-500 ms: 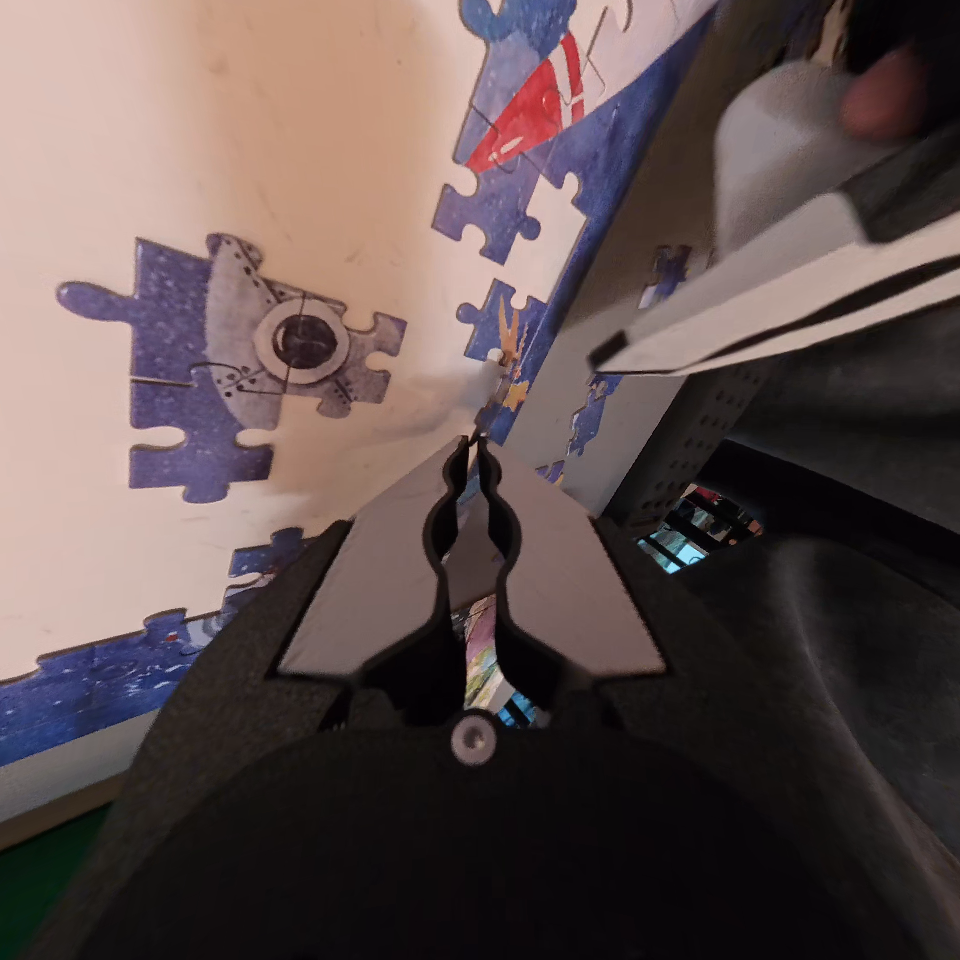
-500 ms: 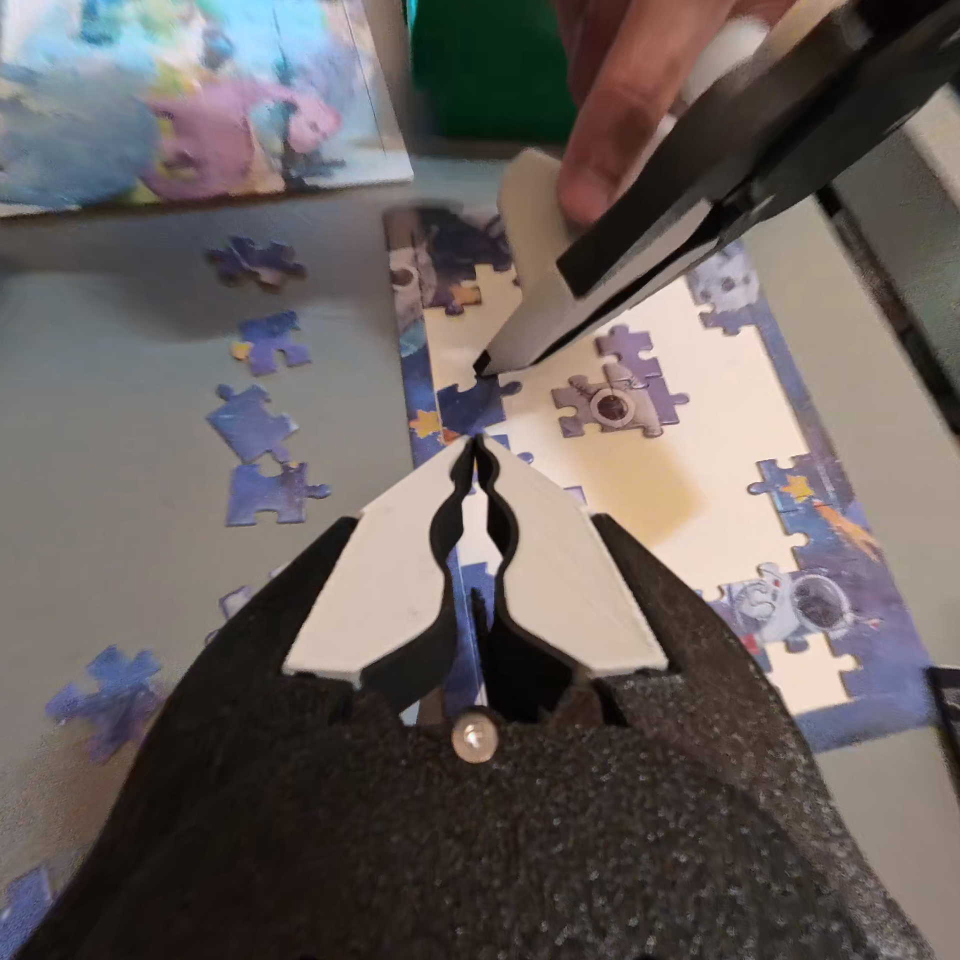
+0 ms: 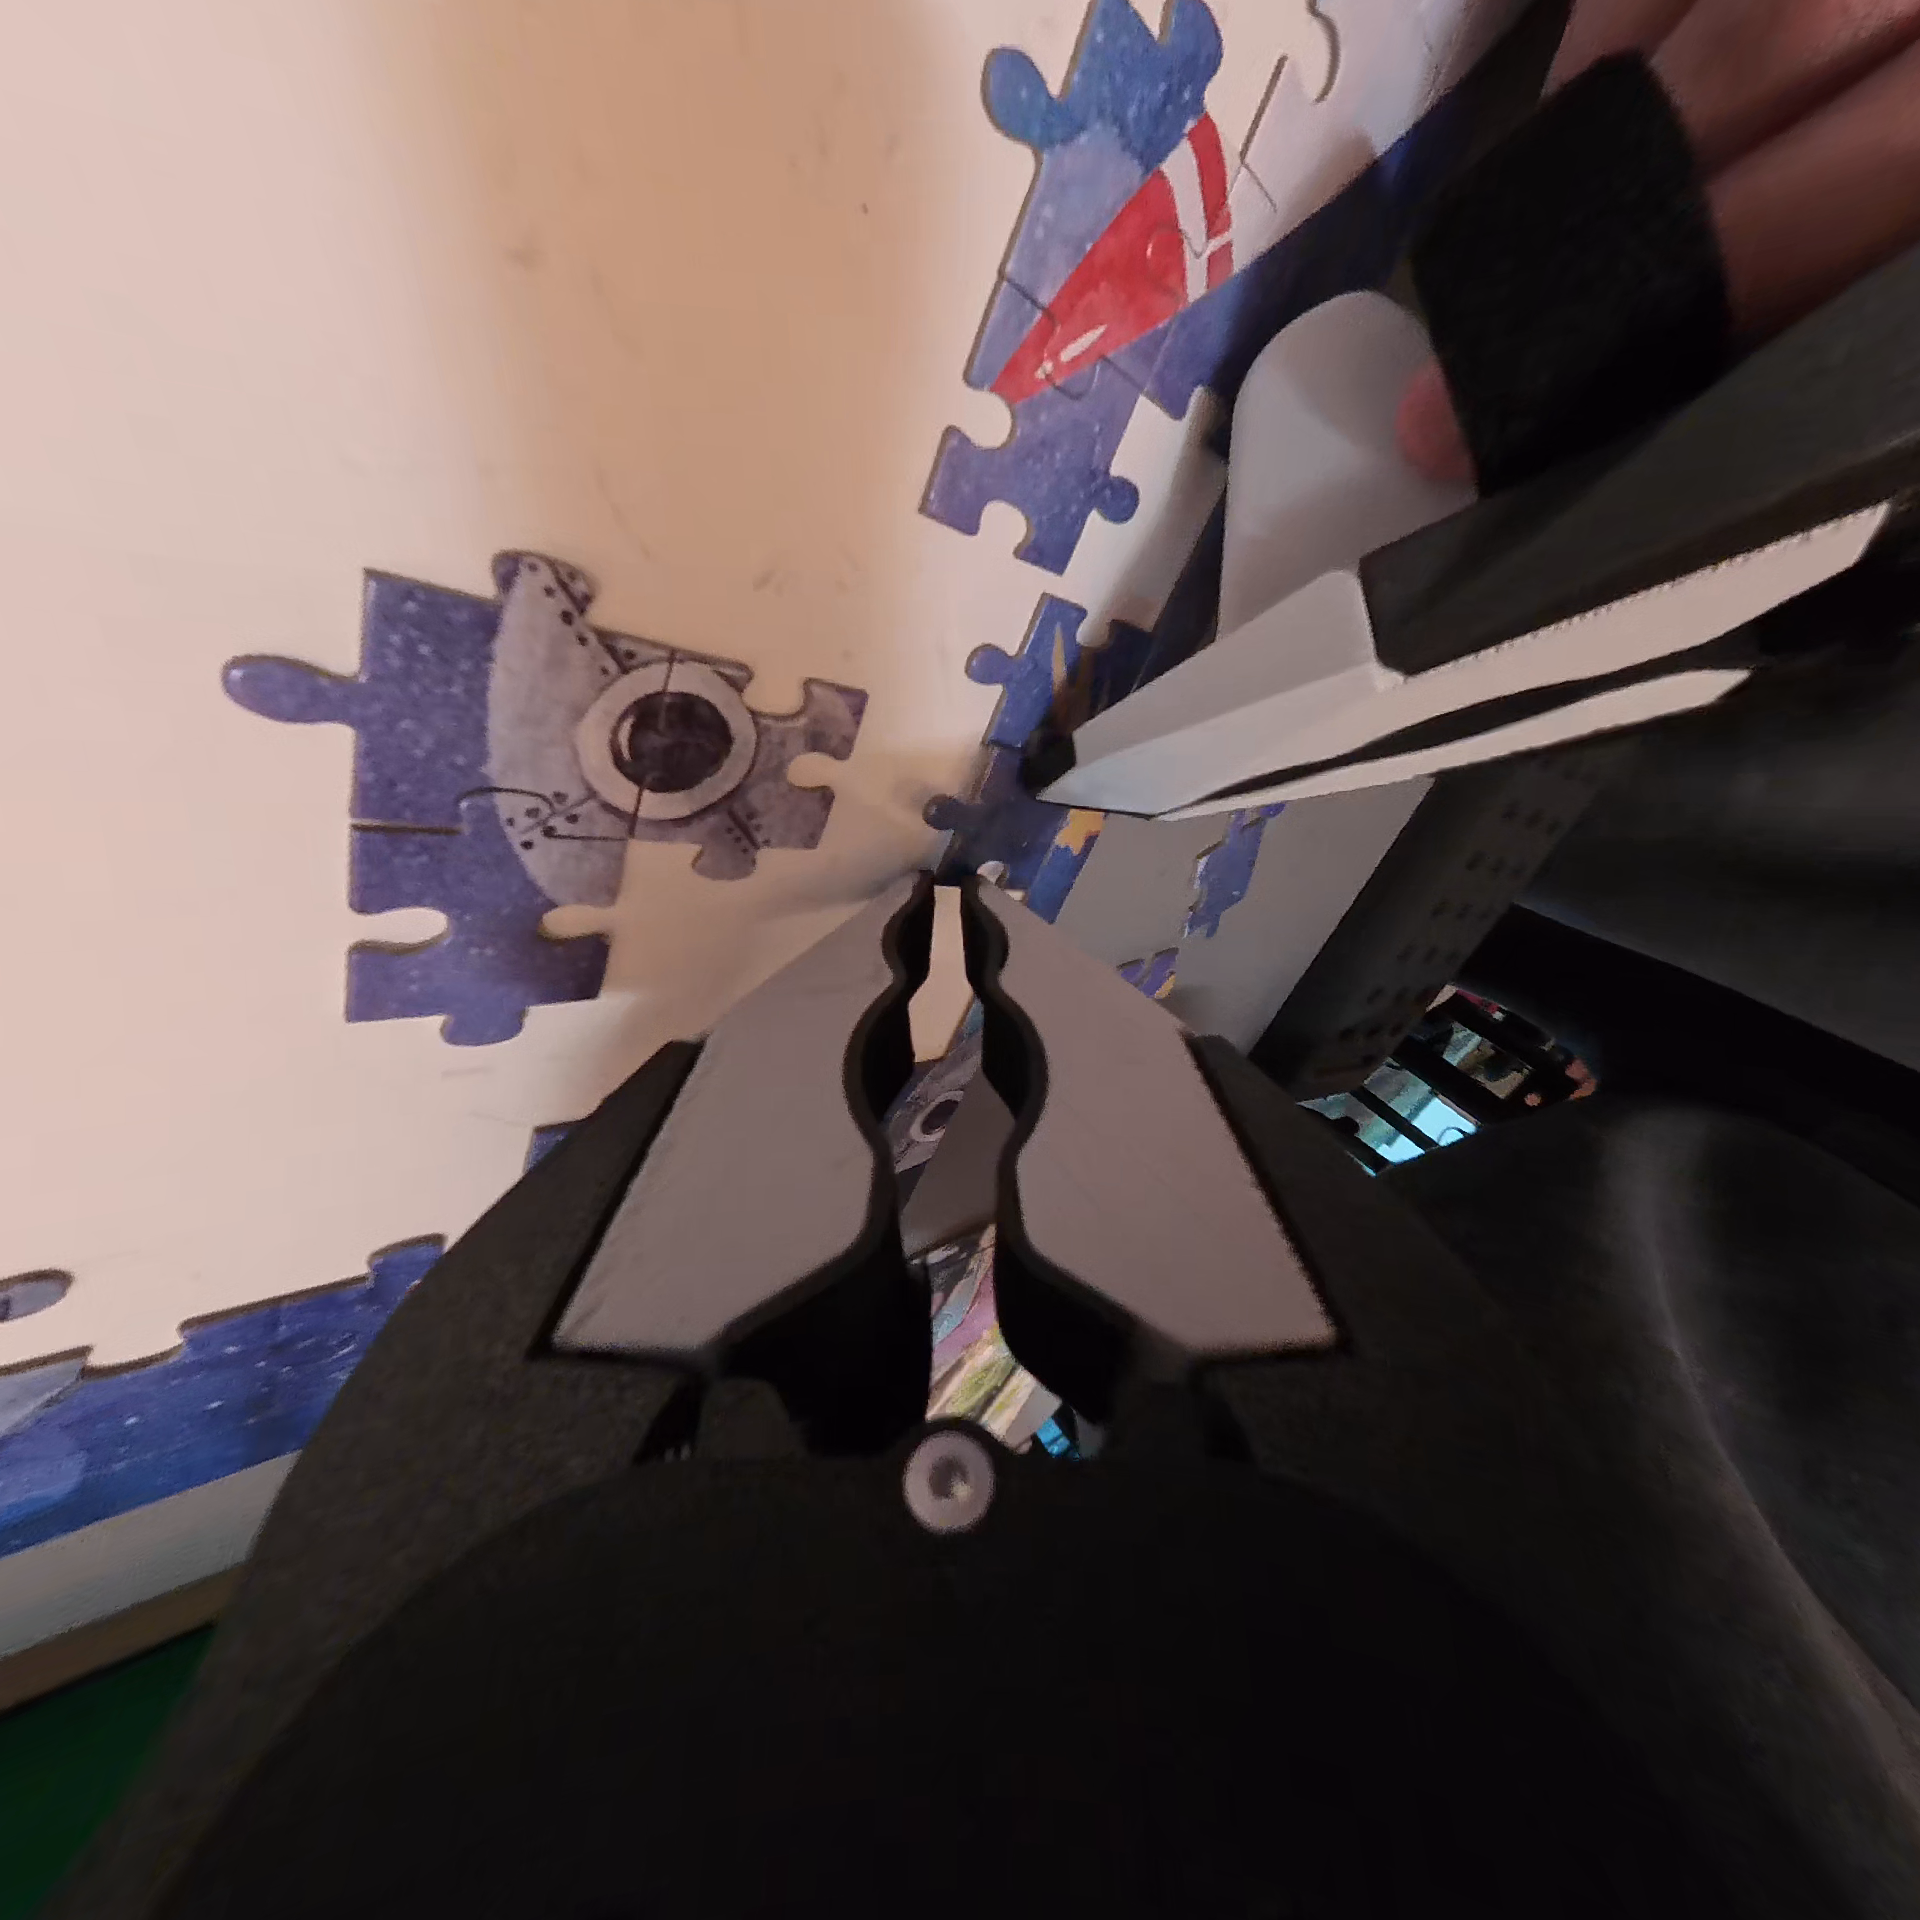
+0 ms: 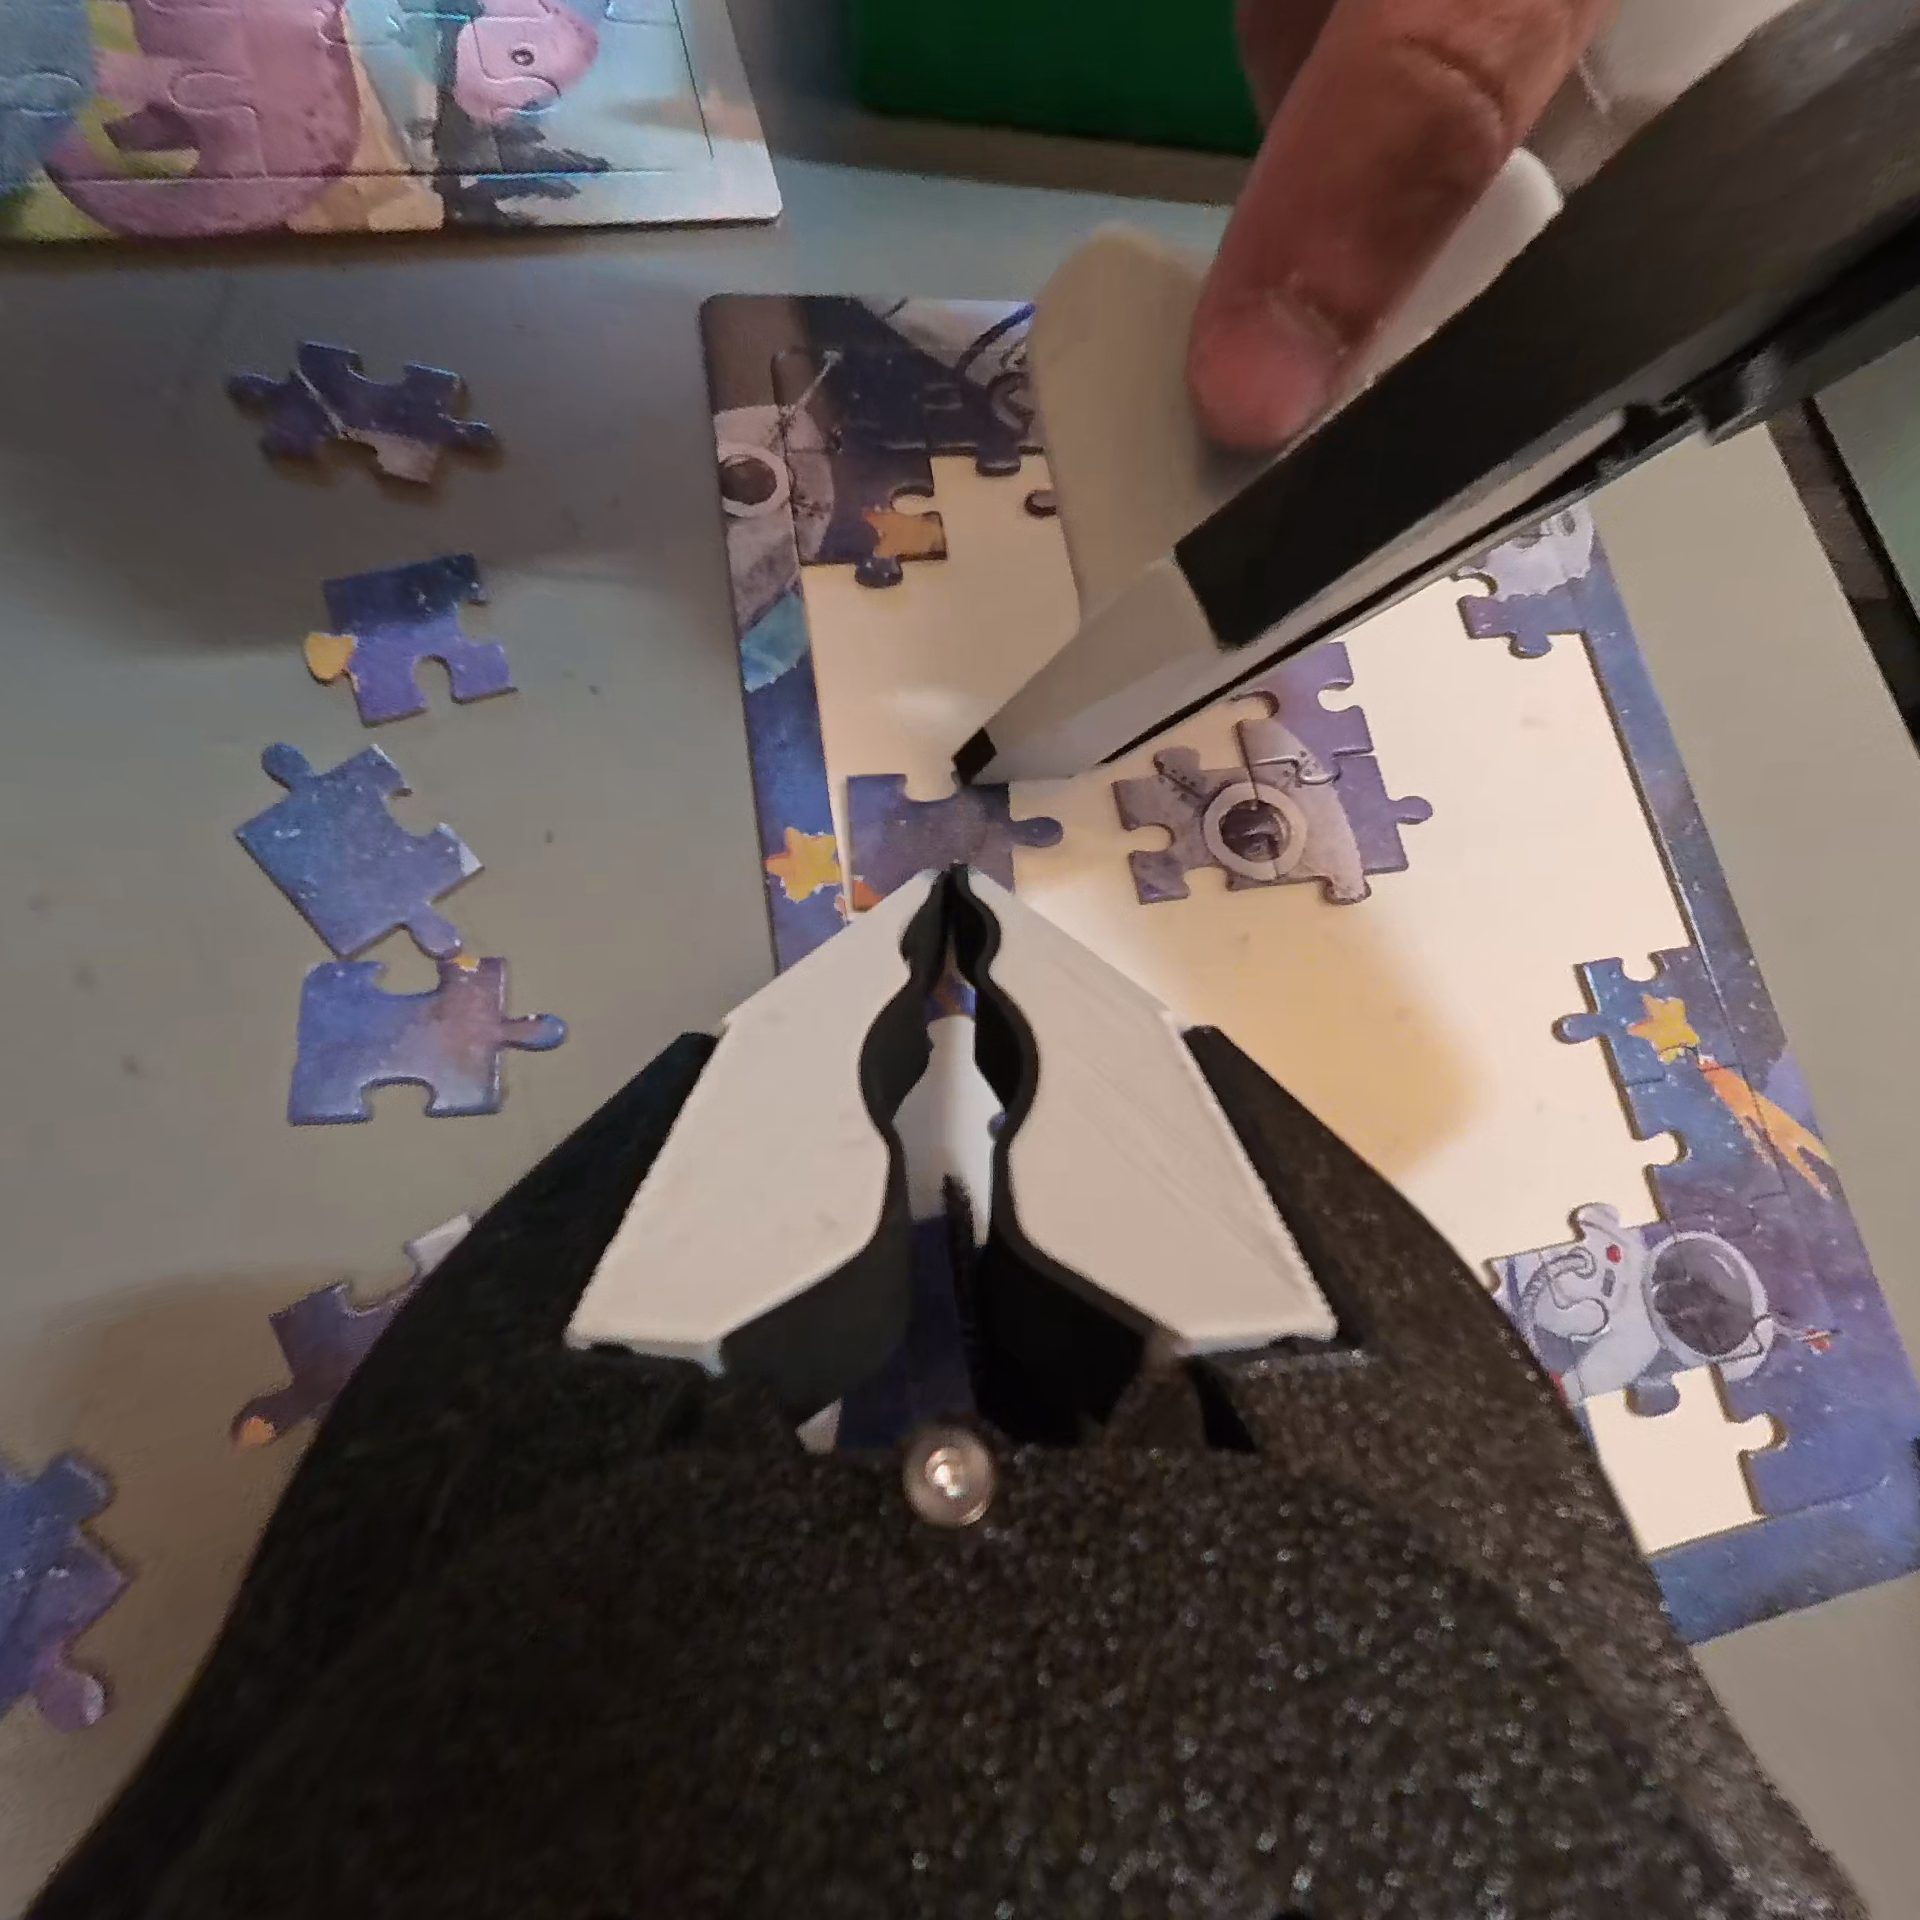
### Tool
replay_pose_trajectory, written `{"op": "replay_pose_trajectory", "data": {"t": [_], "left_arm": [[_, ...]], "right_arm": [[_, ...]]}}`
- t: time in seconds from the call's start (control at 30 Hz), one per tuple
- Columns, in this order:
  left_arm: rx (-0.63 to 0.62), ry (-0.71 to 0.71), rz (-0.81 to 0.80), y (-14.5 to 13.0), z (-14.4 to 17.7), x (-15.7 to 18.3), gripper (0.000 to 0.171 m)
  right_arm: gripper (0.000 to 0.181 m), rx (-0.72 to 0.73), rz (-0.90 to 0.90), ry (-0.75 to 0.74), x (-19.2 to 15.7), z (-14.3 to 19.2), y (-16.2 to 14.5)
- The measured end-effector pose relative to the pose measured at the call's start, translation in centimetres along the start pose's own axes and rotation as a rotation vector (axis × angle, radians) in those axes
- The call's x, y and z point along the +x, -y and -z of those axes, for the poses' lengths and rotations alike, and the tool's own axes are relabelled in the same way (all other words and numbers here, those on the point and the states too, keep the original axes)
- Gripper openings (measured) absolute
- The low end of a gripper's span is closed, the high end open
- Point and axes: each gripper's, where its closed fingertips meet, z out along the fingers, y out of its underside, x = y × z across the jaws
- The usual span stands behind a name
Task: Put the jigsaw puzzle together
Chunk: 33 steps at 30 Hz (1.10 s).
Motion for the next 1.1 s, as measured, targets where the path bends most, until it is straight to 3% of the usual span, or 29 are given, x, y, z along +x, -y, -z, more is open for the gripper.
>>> {"op": "replay_pose_trajectory", "data": {"t": [0.27,0.33,0.57,0.7,0.83,0.9,1.03,1.1], "left_arm": [[0.186,0.088,-0.005,0.3,1.4,0.4,0.004],[0.232,0.167,-0.003,0.0,1.4,0.0,0.004],[0.715,0.437,0.154,-0.2,3.2,1.0,0.003],[0.831,0.461,0.219,0.4,1.1,0.8,0.000],[0.962,0.445,0.232,1.2,1.0,1.7,0.000],[0.968,0.441,0.254,1.2,0.3,1.9,0.000],[0.903,0.572,0.367,-0.8,-0.9,0.7,0.000],[0.960,0.533,0.398,-0.6,-0.9,1.3,0.000]], "right_arm": [[0.000,0.011,0.046,-0.004,0.0,0.0,0.0],[0.000,0.016,0.040,0.016,-0.1,0.0,0.0],[0.000,0.047,0.003,0.002,2.1,2.7,0.0],[0.000,-0.011,-0.008,0.050,1.1,1.4,-0.4],[0.000,-0.031,-0.018,0.008,1.1,1.8,-0.8],[0.000,-0.044,-0.055,0.015,1.0,2.0,-1.0],[0.000,-0.111,-0.152,0.028,0.9,2.0,-2.1],[0.000,-0.106,-0.159,0.028,0.8,1.9,-2.2]]}}
